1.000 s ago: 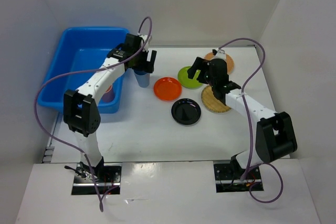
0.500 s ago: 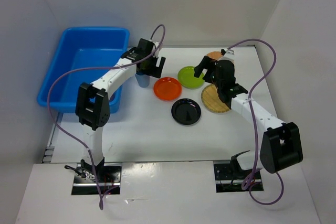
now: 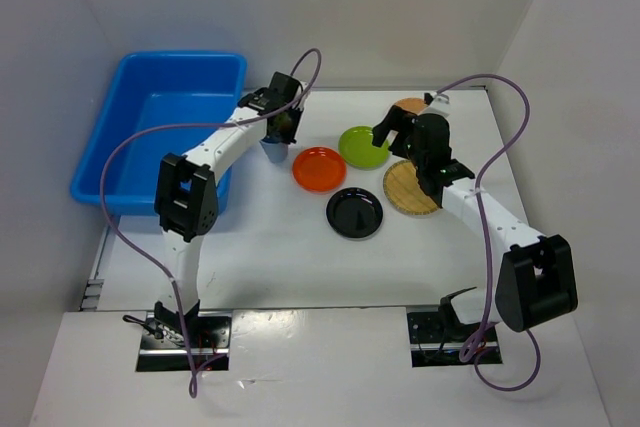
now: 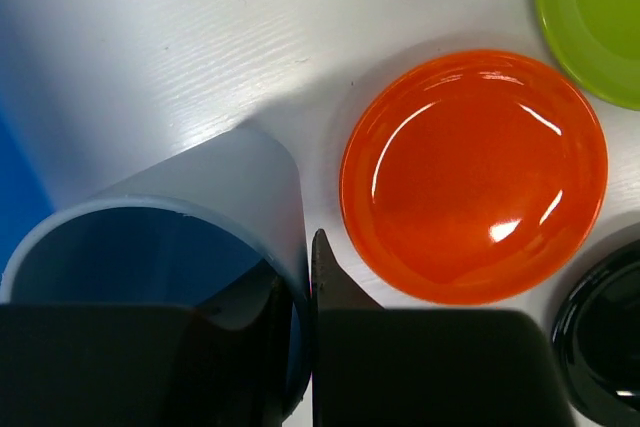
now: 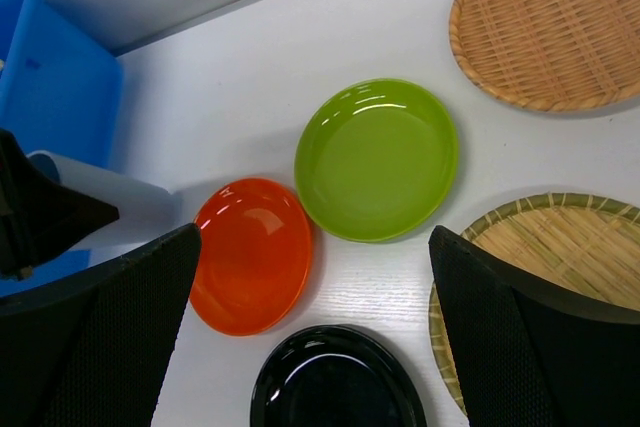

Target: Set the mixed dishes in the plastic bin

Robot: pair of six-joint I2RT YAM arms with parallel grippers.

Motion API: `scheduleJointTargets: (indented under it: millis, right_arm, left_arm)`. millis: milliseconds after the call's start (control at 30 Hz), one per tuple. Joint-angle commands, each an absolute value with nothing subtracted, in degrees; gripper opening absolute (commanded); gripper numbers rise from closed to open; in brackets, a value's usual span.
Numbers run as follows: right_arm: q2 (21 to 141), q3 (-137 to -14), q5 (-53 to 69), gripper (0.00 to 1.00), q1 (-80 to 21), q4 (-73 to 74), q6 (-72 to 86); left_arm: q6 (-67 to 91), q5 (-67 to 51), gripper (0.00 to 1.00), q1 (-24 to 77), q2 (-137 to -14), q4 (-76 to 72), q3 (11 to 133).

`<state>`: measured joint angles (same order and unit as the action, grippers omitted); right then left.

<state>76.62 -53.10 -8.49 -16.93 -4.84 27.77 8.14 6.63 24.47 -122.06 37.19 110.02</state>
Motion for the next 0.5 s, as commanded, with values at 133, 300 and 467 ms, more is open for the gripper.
scheduleJointTargets:
  millis: [133, 300, 467]
  right_arm:
    - [78.7, -53.6, -5.6, 1.00, -16.6, -8.3, 27.5]
    - [80.5, -53.6, -2.7, 1.00, -16.6, -10.4, 28.1]
    - [81.7, -53.6, -0.4, 1.00, -16.6, -11.8, 28.1]
  left_arm:
    - [9.3, 14.9, 0.00, 24.9, -104.4, 41.2, 112.5]
    - [13.0, 21.7, 0.00, 22.4, -93.7, 48.9, 111.2]
    - [15.3, 24.3, 0.01, 18.0, -83.1, 50.2, 99.6]
